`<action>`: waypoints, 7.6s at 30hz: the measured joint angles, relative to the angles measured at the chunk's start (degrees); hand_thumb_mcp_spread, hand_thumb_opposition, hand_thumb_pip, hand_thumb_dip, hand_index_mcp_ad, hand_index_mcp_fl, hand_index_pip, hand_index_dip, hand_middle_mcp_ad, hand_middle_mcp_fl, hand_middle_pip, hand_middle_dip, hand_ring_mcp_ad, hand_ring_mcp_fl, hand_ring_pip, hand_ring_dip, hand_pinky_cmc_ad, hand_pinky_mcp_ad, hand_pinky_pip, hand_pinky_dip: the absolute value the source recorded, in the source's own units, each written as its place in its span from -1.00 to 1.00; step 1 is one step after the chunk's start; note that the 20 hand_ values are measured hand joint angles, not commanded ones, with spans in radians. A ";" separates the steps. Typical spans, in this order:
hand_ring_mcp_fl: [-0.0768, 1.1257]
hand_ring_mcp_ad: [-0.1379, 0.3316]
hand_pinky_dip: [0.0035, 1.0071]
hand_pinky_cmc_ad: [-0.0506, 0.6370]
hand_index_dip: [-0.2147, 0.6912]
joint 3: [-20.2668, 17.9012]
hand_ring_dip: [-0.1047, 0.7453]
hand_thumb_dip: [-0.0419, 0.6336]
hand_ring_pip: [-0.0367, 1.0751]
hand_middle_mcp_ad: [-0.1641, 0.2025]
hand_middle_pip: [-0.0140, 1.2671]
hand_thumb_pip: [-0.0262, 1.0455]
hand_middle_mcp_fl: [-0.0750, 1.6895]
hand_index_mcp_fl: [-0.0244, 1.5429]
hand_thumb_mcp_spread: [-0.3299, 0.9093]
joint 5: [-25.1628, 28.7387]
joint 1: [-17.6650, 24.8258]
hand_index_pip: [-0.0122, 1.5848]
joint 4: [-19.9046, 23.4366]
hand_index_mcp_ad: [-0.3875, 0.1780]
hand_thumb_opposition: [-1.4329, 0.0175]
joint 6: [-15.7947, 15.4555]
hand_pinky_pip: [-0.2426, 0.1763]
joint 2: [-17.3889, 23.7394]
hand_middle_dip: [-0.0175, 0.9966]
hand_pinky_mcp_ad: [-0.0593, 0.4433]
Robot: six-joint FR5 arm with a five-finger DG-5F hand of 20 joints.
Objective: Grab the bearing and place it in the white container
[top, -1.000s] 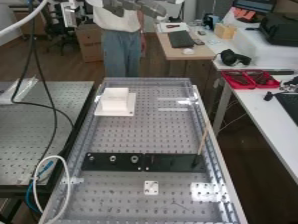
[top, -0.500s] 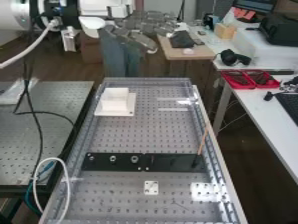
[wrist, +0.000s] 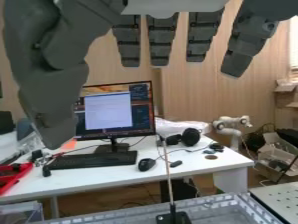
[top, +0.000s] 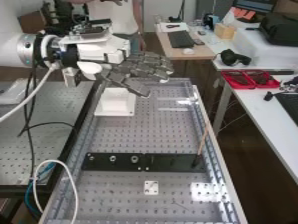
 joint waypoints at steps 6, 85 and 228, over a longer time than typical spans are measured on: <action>-0.87 0.23 -0.43 0.25 -0.22 -1.80 -0.53 -0.28 -0.77 0.17 -0.76 0.07 -0.91 -0.87 0.14 -0.62 -1.79 -0.36 3.32 0.10 -0.07 -0.38 -0.22 -2.69 -0.59 0.48; -0.87 0.14 -0.63 0.25 0.03 -4.95 -0.53 0.11 -0.77 0.17 -0.76 0.21 -0.91 -0.88 0.27 -3.07 -8.81 0.81 20.87 -0.06 -0.24 2.72 -0.20 -23.37 -0.57 0.42; -0.87 0.08 -0.63 0.22 -0.12 -13.81 -0.51 0.10 -0.78 0.14 -0.76 0.12 -0.85 -0.63 0.25 9.48 12.94 0.82 14.27 0.06 -0.32 -3.88 0.12 -3.58 -0.56 0.41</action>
